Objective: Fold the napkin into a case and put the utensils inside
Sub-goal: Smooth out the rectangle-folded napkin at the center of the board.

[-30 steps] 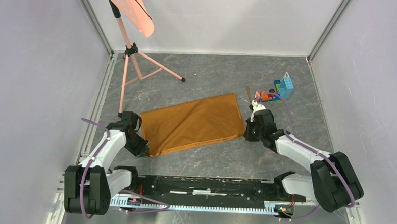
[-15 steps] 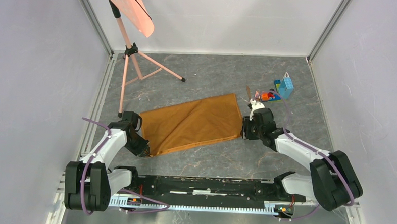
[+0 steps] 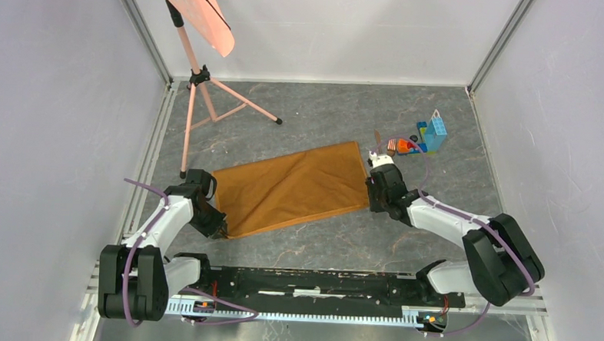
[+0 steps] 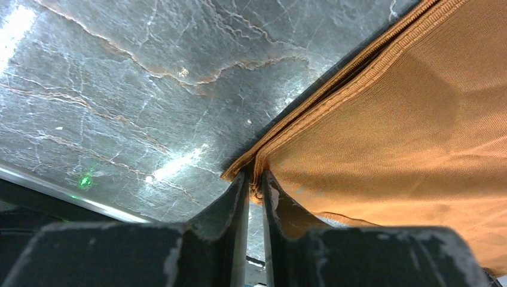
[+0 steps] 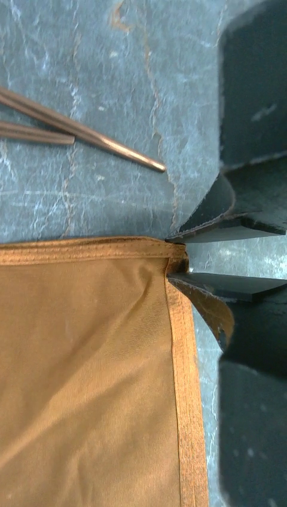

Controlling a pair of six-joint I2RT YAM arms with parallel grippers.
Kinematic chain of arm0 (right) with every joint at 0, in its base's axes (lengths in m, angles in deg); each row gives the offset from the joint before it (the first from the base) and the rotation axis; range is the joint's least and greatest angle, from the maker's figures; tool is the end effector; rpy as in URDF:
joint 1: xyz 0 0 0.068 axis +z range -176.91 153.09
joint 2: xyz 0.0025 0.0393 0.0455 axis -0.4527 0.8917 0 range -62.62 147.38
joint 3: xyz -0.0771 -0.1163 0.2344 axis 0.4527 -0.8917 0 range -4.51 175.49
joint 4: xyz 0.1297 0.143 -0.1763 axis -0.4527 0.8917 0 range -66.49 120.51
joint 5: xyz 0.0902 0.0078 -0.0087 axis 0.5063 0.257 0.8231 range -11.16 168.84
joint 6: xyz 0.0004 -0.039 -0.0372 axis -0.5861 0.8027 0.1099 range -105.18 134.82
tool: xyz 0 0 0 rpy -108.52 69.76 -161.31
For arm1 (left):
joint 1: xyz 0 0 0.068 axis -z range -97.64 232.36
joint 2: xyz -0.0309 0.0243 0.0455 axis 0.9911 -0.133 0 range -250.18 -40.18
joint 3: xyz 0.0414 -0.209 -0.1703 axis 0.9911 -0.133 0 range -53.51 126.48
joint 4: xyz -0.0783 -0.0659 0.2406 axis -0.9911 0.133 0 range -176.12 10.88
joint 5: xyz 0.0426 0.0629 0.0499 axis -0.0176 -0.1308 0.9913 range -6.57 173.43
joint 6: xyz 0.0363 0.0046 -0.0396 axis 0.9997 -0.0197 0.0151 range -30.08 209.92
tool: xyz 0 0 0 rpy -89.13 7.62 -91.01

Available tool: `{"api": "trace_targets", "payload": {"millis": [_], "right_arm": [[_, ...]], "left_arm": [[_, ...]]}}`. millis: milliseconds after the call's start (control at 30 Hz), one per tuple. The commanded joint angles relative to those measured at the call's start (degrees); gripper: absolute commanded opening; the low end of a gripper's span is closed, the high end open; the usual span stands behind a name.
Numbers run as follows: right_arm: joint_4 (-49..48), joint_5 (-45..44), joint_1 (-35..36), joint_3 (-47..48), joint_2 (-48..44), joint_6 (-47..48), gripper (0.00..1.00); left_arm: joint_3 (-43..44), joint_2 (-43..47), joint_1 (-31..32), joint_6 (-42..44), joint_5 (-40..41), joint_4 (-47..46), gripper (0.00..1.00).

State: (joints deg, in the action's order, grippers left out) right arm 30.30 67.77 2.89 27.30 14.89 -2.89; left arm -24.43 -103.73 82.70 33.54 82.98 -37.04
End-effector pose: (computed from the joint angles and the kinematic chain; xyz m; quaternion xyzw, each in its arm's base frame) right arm 0.2146 0.1151 0.1514 -0.0685 0.9405 0.0453 0.3297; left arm 0.1507 -0.0012 0.1518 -0.4688 0.8815 -0.0302 0.0477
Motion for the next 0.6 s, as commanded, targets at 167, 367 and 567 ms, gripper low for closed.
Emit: {"api": "trace_targets", "payload": {"millis": [167, 367, 567], "right_arm": [[3.1, -3.2, 0.0, 0.7, -2.3, 2.7, 0.26], [6.0, -1.4, 0.0, 4.2, -4.5, 4.4, 0.36], [3.9, 1.6, 0.0, 6.7, -2.2, 5.9, 0.54]], "left_arm": [[0.2, -0.1, -0.3, -1.9, 2.7, -0.1, 0.26], [3.9, 6.4, -0.3, -1.0, 1.8, 6.4, 0.56], [9.0, 13.8, -0.3, 0.1, 3.0, 11.4, 0.66]]}}
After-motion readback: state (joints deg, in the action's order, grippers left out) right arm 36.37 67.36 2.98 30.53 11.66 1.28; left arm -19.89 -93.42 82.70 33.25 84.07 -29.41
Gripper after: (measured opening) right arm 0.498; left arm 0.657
